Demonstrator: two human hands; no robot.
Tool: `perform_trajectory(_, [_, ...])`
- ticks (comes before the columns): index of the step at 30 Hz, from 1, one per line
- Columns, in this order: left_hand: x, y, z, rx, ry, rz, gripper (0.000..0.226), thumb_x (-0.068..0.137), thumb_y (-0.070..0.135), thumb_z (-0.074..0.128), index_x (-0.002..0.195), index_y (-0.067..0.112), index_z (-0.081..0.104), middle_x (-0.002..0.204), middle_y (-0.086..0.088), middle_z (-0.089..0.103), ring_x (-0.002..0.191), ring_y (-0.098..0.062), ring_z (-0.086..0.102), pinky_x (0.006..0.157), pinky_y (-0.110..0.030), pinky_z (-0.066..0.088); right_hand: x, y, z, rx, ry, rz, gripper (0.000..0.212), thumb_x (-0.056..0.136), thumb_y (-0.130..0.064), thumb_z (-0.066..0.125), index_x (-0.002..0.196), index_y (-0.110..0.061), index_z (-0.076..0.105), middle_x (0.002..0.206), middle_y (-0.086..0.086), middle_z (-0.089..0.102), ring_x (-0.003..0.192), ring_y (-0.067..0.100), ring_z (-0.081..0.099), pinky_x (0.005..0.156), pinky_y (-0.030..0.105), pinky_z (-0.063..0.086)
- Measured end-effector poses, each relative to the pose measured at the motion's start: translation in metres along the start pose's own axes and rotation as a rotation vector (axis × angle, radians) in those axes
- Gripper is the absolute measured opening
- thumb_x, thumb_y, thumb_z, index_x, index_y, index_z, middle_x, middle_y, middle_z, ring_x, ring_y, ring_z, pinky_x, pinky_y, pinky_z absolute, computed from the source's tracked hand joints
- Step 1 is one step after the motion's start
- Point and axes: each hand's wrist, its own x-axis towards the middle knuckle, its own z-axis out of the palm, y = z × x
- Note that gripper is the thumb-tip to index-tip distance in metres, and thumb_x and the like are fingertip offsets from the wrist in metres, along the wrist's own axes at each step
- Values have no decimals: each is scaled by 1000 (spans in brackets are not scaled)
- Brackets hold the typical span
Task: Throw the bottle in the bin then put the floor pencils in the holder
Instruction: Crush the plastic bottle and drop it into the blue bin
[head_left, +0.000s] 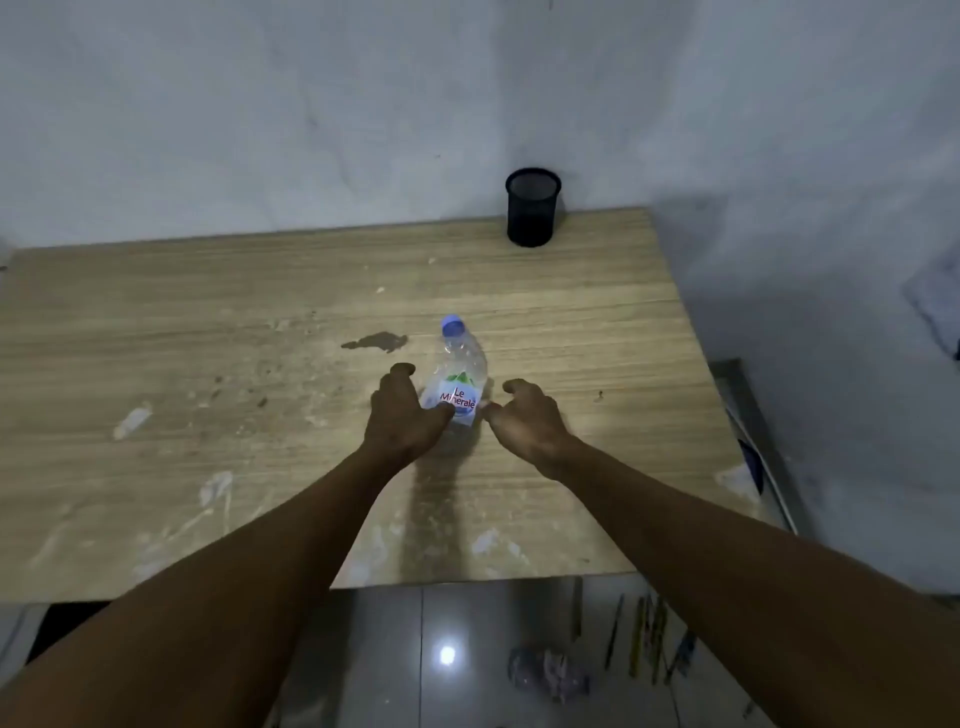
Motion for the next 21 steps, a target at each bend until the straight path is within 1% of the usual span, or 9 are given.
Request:
perform_trajectory(1, [7,1,3,-16,-20,-22,85,78,27,74,145,3,30,146,-20,42,132,-33,43,103,-41,42,7,-2,2,44,-2,15,58,89,-34,59,141,-10,47,136,12,57,121,29,56,97,34,48])
perform_trajectory(3, [17,-1,9,-40,-67,-51,90,77,30,76,148,5,25,147,-19,42,131,-34,45,103,-43,43,18,-4,5,142,-28,50,53,91,-33,58,137,-8,50,127,12,61,110,28,60,94,42,53])
perform_trajectory(6, [26,-6,20,-78,-127,-91,95,77,33,76,150,7,20,142,-18,48,124,-34,53,99,-44,48,26,-6,13,275,-112,110,43,93,-31,55,132,-14,55,110,6,61,98,25,60,88,48,57])
perform_trajectory(8, [28,-7,25,-94,-136,-98,92,77,33,77,148,8,24,137,-16,53,118,-33,57,95,-42,50,30,-5,19,337,-126,133,40,92,-31,54,129,-19,58,114,5,66,101,25,63,85,46,57])
perform_trajectory(10, [28,-10,29,-105,-110,-77,86,74,32,80,142,10,34,131,-16,58,112,-31,59,90,-38,51,32,-2,24,401,-123,147,36,91,-31,54,126,-22,60,115,6,68,102,25,65,84,44,56])
perform_trajectory(12, [25,-10,30,-108,-79,-51,82,69,30,84,137,11,41,123,-16,63,106,-30,62,84,-34,50,31,1,26,458,-107,156,29,92,-28,54,119,-22,62,111,6,69,96,23,66,82,43,56])
perform_trajectory(14, [22,-11,28,-121,-70,-36,88,64,30,87,138,10,42,123,-15,62,105,-30,62,82,-33,50,29,4,27,518,-100,158,21,92,-26,56,112,-23,61,108,6,70,87,20,65,80,42,56])
perform_trajectory(17, [10,-8,22,-126,-87,-25,93,59,28,90,137,9,44,121,-14,62,106,-30,62,83,-35,51,21,10,25,646,-74,186,29,91,-25,62,117,-13,60,111,10,70,73,17,64,67,35,55])
perform_trajectory(21, [-20,-4,9,-207,-201,27,66,51,23,91,110,10,64,99,-9,71,89,-27,69,77,-40,56,-6,15,14,751,-45,220,43,83,-37,69,112,-5,64,100,16,73,72,25,68,68,37,56])
